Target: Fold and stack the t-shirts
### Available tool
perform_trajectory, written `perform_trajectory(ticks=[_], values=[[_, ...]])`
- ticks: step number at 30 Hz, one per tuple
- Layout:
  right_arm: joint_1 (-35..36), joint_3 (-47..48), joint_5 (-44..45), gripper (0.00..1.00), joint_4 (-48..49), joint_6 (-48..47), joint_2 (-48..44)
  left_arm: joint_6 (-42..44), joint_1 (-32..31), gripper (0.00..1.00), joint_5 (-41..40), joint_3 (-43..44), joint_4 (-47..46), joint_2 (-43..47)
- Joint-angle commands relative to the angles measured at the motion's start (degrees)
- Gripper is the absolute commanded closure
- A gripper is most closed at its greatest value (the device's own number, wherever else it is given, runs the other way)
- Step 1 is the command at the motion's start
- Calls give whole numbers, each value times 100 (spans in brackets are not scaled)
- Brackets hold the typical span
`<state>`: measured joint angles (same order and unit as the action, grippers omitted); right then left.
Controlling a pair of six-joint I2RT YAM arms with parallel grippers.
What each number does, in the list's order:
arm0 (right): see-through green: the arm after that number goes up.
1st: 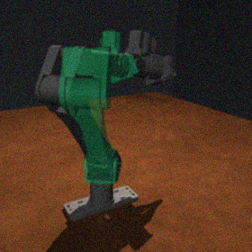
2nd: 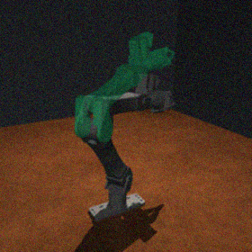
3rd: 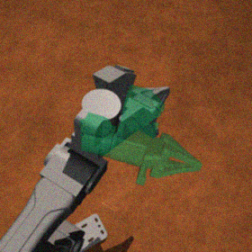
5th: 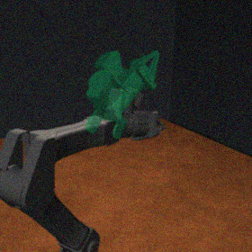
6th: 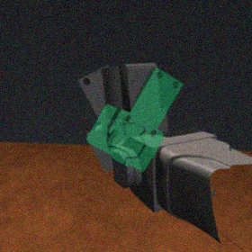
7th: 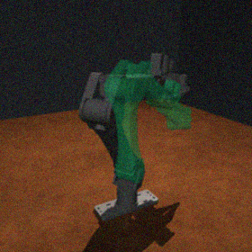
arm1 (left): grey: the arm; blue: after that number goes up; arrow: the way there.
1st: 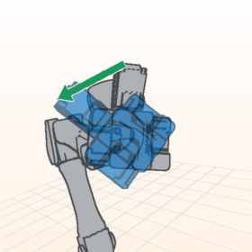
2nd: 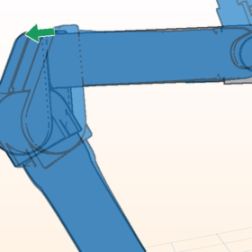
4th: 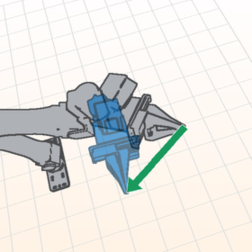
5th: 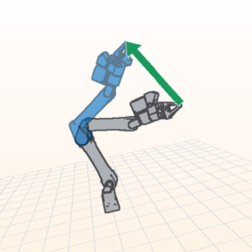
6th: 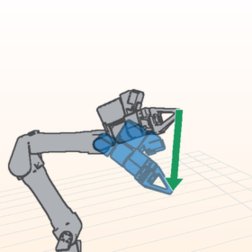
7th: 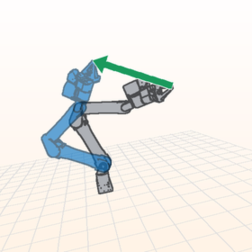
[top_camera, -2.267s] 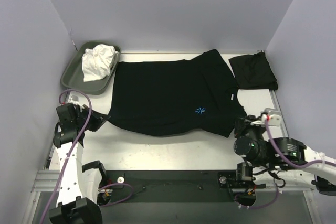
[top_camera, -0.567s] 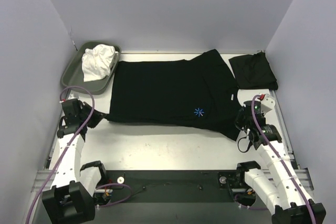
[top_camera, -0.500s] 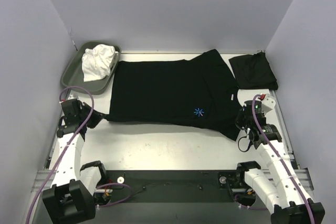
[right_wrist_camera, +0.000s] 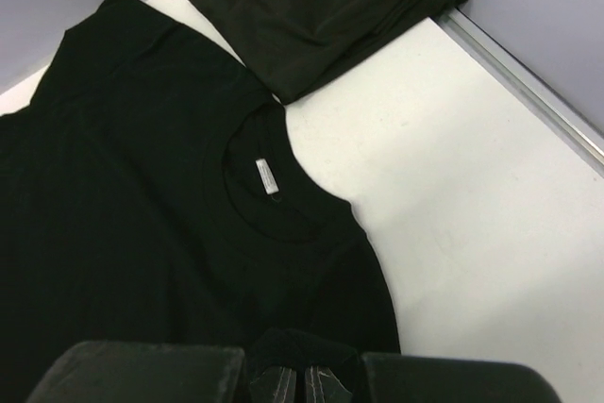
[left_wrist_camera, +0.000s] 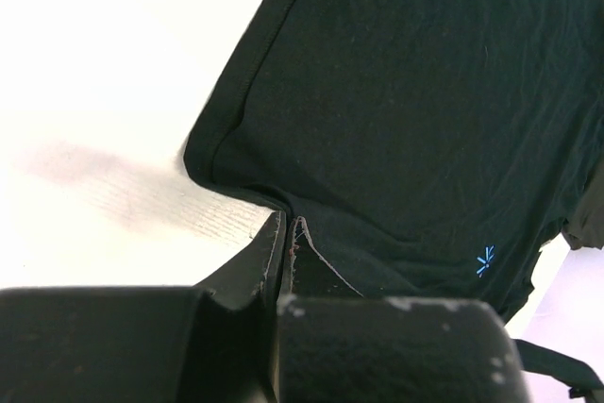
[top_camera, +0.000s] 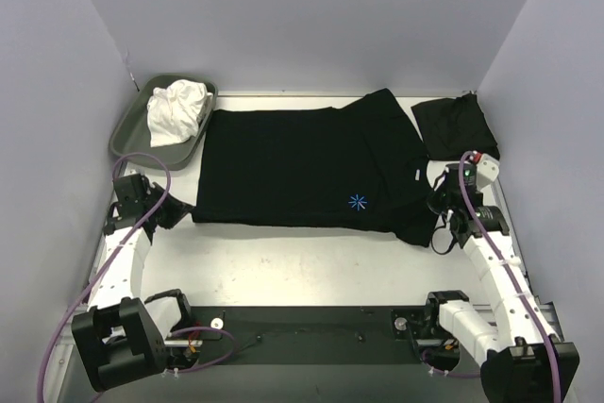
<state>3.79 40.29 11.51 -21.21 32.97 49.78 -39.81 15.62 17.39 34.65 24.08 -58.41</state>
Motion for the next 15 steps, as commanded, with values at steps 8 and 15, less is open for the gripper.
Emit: perform_trajectory(ticks=[8,15], values=[[-116,1120,-166,100,205,-10,980,0,38,100,72,604,-465,-346],[-116,1498,-342,100,267,-45,1411,-79,-76,100,-42,780,-605,-689]])
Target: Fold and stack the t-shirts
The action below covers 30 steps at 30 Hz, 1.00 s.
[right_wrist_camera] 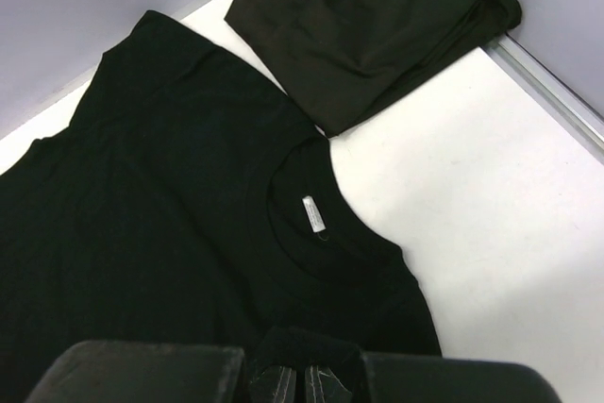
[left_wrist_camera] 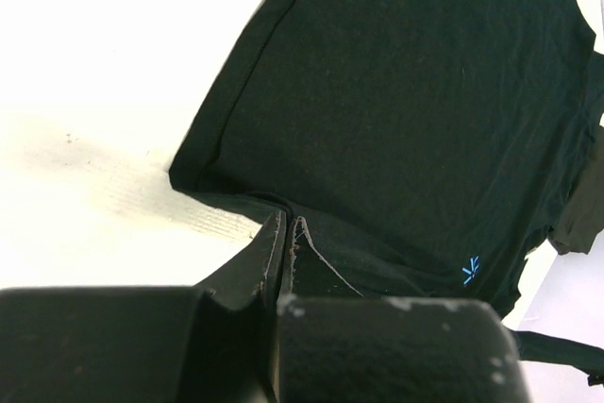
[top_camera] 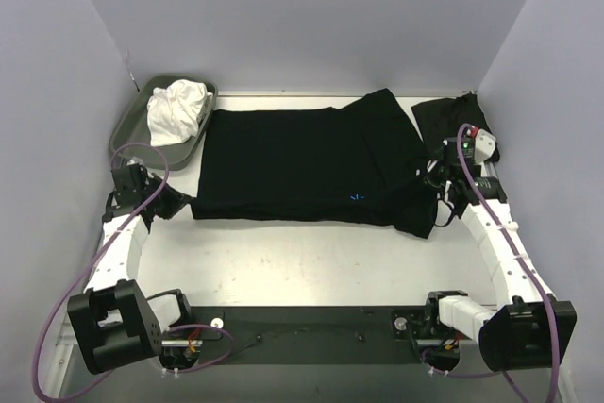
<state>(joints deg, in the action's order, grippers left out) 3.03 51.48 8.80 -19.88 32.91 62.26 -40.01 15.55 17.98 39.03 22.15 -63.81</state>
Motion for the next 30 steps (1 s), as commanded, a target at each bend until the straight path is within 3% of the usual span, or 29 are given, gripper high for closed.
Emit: perform_trajectory(ticks=[1,13,30], values=[[-30,415,-80,100,142,-30,242,-94,-122,100,-128,360,-448,-175],[163,932,-124,100,107,-276,637,-341,-799,100,-602,738,-554,-755],[743,1890,43,100,46,-531,1762,-438,-808,100,-673,615,-633,-905]])
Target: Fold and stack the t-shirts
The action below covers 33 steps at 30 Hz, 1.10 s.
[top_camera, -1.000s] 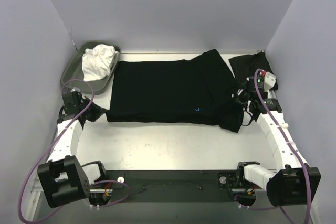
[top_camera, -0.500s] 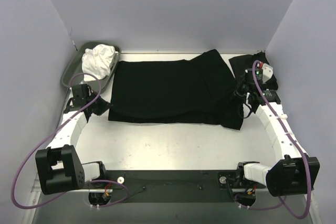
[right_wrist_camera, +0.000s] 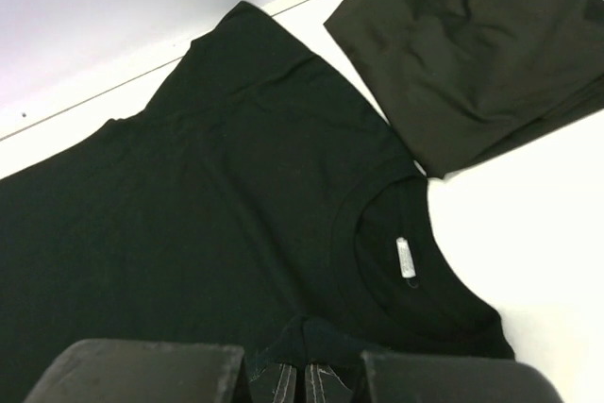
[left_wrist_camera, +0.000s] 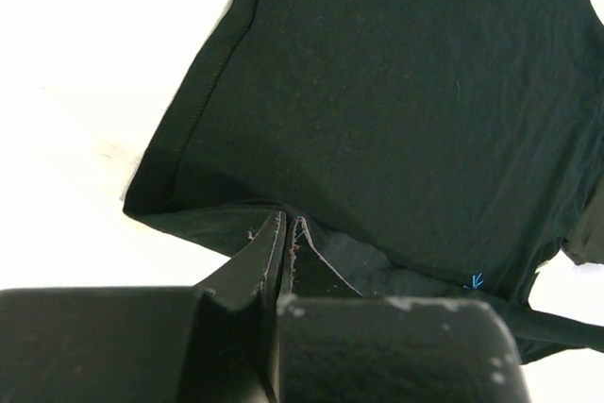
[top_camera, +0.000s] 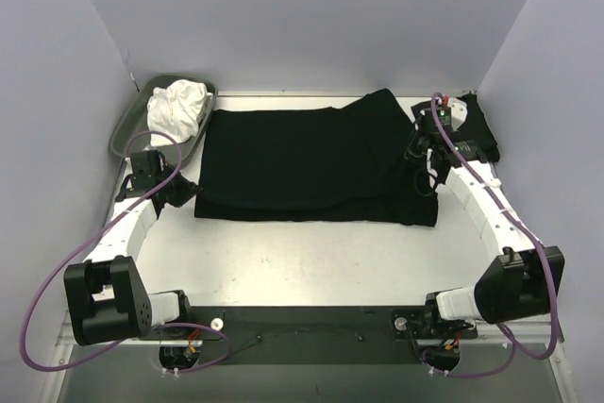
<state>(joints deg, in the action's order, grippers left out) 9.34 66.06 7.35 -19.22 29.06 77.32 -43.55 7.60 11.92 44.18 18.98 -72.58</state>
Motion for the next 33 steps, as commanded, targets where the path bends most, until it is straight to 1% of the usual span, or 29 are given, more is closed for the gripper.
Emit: perform_trajectory(ticks=[1,8,17,24,33], values=[[164,477,196,100,-29,-164,318,-83,-12,100,-59,99,-325,-29],[392,891,275,100,-20,-234,916,-83,-12,100,-67,55,-334,-20],[402,1409,407,100,24,-181,1891,-276,-30,100,-217,46,-430,-186],[402,1743,495,100,94,-120,2436,-479,-144,100,-673,257,-658,-774],[393,2147,407,100,138,-129,2981,-593,-215,100,-744,547,-975,-1618]])
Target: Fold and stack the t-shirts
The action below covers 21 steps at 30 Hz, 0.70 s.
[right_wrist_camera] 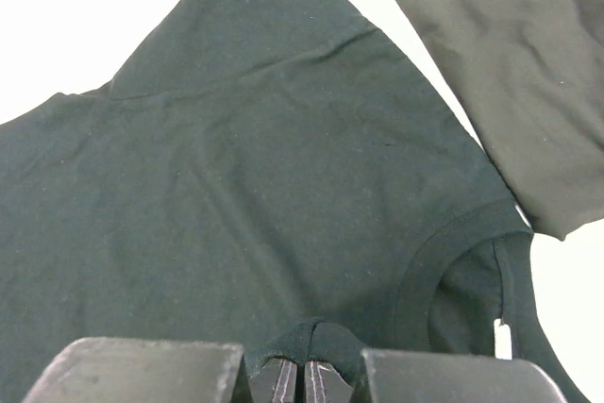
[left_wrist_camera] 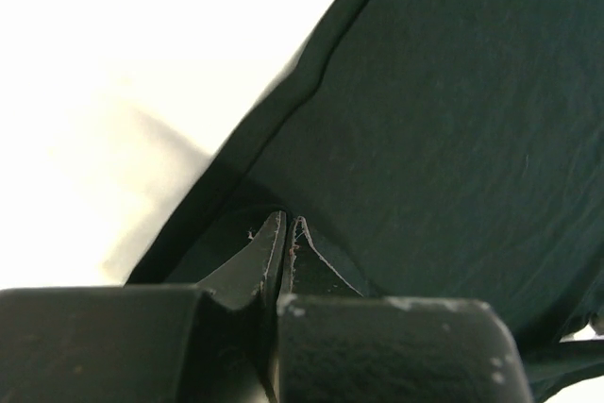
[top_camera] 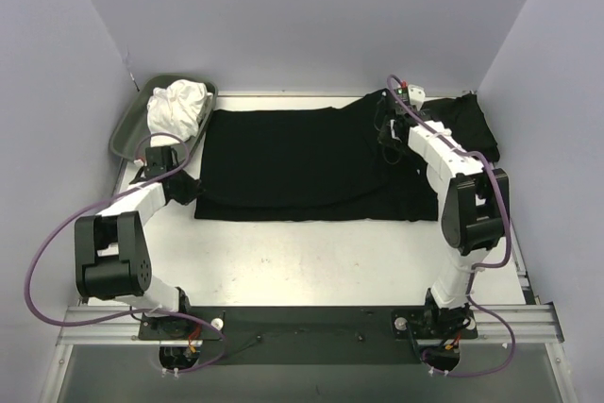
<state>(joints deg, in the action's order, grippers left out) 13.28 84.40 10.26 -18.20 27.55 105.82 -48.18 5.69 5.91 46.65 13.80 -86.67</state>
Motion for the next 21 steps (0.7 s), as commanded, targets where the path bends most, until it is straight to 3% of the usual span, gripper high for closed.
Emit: perform_trajectory(ticks=[1,13,15,16,17,18,19,20,21], values=[[-18,375,142,100,35,14,167,-139,-33,100,-134,309,-501,-244],[-176,841,152,99,-35,101,791,-332,-33,100,-363,494,-861,-825],[-194,903,160,85,-52,110,887,-402,-42,100,-389,520,-966,-877],[-203,929,169,64,-61,128,931,-420,-51,100,-380,529,-1028,-912],[-203,946,169,50,-61,145,984,-490,-51,100,-337,546,-1081,-956],[-229,981,169,38,-61,154,1019,-525,-51,89,-293,555,-1238,-983],[-229,982,160,16,-61,154,1046,-551,-51,75,-240,599,-1301,-1000],[-229,982,178,9,-61,163,1063,-604,-60,63,-179,643,-1292,-1027],[-229,964,187,5,-61,163,1055,-631,-60,42,-143,713,-1301,-1036]])
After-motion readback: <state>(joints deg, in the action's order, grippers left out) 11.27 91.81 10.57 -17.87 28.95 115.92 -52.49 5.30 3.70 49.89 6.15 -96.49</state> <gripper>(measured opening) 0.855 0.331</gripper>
